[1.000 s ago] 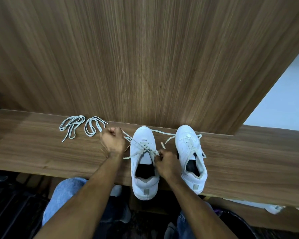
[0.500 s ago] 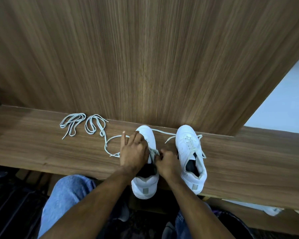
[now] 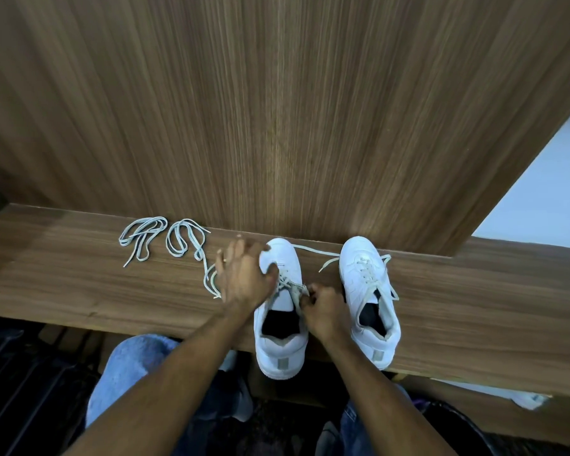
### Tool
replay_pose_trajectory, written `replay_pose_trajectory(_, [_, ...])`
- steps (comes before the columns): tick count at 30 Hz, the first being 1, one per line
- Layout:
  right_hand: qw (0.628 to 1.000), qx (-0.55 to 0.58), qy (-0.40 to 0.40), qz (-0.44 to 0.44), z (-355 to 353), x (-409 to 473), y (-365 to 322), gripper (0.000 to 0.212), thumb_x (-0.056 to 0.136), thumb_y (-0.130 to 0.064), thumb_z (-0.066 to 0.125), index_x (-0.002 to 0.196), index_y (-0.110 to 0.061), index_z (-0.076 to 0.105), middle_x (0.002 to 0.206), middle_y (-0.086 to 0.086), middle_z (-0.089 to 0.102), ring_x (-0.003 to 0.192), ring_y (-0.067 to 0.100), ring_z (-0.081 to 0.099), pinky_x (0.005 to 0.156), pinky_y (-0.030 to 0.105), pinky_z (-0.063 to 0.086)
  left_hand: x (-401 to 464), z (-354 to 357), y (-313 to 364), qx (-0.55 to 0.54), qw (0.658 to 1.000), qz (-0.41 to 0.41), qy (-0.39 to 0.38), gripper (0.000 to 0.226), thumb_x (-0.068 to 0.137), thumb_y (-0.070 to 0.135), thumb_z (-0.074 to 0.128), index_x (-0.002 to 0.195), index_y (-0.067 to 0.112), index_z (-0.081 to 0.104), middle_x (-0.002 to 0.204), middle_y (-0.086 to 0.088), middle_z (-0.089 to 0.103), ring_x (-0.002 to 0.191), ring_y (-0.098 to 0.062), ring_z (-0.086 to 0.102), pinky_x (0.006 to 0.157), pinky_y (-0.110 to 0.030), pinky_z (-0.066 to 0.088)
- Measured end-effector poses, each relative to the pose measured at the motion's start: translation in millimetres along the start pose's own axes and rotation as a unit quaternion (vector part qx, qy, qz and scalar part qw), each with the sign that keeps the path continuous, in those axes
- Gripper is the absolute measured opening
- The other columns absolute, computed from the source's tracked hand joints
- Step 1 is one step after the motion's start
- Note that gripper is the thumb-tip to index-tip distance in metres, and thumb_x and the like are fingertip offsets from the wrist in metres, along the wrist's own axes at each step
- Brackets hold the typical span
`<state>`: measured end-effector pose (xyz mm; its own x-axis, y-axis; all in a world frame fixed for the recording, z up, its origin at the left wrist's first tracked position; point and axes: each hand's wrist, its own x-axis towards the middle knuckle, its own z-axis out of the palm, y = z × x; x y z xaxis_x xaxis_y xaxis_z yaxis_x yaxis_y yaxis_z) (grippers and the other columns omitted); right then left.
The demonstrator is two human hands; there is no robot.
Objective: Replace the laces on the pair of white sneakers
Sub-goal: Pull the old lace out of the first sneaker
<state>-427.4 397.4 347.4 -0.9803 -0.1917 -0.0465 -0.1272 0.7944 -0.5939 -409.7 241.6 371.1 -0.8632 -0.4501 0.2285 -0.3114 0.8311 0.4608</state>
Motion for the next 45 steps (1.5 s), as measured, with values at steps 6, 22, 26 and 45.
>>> replay_pose_trajectory(6, [1.000,0.004,-0.004,-0.001,-1,-2,-1,0.018,0.090,-0.033,0.052,0.090,-0.017,0.060,0.092,0.009,0.069,0.092,0.033,0.063,0.074,0.035,0.048,-28,23,7,0.081,0.994,0.067,-0.010,0.021,0.088,0.032,0.058,0.102,0.025,0.071,0.126,0.006,0.058,0.138,-0.017,0.033,0.115,-0.056,0.009])
replay_pose_trajectory(22, [1.000,0.003,-0.005,0.011,-1,-1,0,0.017,0.089,-0.033,0.053,0.088,-0.017,0.060,0.088,0.008,0.069,0.090,0.032,0.064,0.070,0.033,0.045,-7,-7,-7,-0.150,0.977,-0.154,0.007,0.032,0.072,0.031,0.069,0.101,0.024,0.057,0.107,-0.001,0.059,0.106,-0.027,0.056,0.092,-0.041,0.045])
replay_pose_trajectory(26, [1.000,0.011,-0.010,-0.006,-1,-3,2,0.013,0.087,-0.030,0.053,0.080,-0.018,0.054,0.083,0.006,0.068,0.085,0.031,0.064,0.070,0.034,0.049,-38,12,-2,-0.187,0.967,-0.141,-0.098,0.026,0.070,0.043,0.072,0.078,0.029,0.051,0.080,0.008,0.065,0.085,-0.022,0.065,0.078,-0.037,0.052])
replay_pose_trajectory(45, [0.938,-0.256,-0.073,-0.224,4,11,-34,0.030,0.096,-0.033,0.044,0.124,-0.027,0.044,0.129,0.005,0.046,0.103,0.037,0.061,0.077,0.039,0.046,-62,27,-16,-0.246,0.942,-0.227,-0.011,0.037,0.086,0.053,0.059,0.074,0.018,0.059,0.077,-0.010,0.068,0.081,-0.034,0.063,0.070,-0.039,0.051])
